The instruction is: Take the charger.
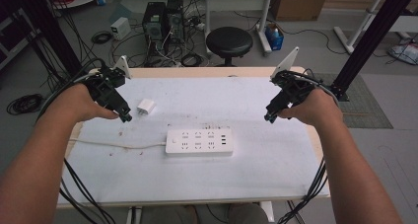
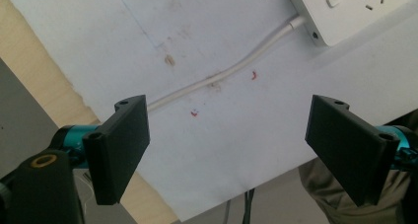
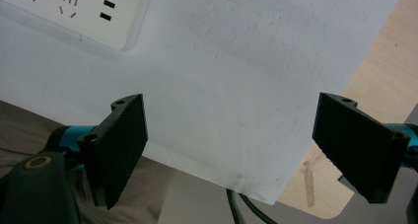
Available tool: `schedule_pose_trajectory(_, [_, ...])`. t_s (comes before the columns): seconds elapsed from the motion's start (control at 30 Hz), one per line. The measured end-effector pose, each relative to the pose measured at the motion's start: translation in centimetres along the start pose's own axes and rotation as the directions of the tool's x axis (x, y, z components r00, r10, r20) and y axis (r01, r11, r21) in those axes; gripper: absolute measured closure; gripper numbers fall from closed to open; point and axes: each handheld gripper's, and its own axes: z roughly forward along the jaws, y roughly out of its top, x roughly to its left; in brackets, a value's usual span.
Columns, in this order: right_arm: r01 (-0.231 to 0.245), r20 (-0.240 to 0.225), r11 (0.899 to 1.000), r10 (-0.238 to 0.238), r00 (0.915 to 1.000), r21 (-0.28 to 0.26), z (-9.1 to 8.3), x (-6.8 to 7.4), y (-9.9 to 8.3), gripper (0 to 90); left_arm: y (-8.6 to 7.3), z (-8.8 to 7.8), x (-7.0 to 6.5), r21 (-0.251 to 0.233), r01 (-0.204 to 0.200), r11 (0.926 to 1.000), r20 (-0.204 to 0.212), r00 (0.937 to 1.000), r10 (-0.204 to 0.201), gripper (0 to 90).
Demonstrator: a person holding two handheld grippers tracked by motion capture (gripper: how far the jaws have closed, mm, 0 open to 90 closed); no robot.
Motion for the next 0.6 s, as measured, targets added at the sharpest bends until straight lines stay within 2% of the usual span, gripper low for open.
schedule_pose_trajectory(0.1, [-0.005,0.004,1.0,0.005,1.0,-0.001,-0.1,0.2,-0.2,13.1,0.2,0.4,0.2,0.001,0.015,0.9999,-0.005,0.9999,-0.015,17.0])
schedule_pose_trajectory(0.2, [0.002,0.012,1.0,-0.002,0.9999,-0.002,-0.1,0.3,-0.3,13.1,0.8,1.5,0.5,-0.017,0.035,0.9993,-0.005,0.9994,-0.035,17.0])
schedule_pose_trajectory(0.4, [0.017,0.006,1.0,-0.017,0.9998,-0.011,-0.2,0.6,-0.6,13.1,1.9,3.2,0.9,-0.017,0.033,0.9993,-0.03,0.999,-0.033,17.0])
schedule_pose_trajectory(0.6, [0.023,0.012,1.0,-0.023,0.9997,0.0,-0.1,0.8,-0.6,13.1,2.9,4.7,1.2,-0.024,0.041,0.9988,-0.019,0.9989,-0.042,17.0])
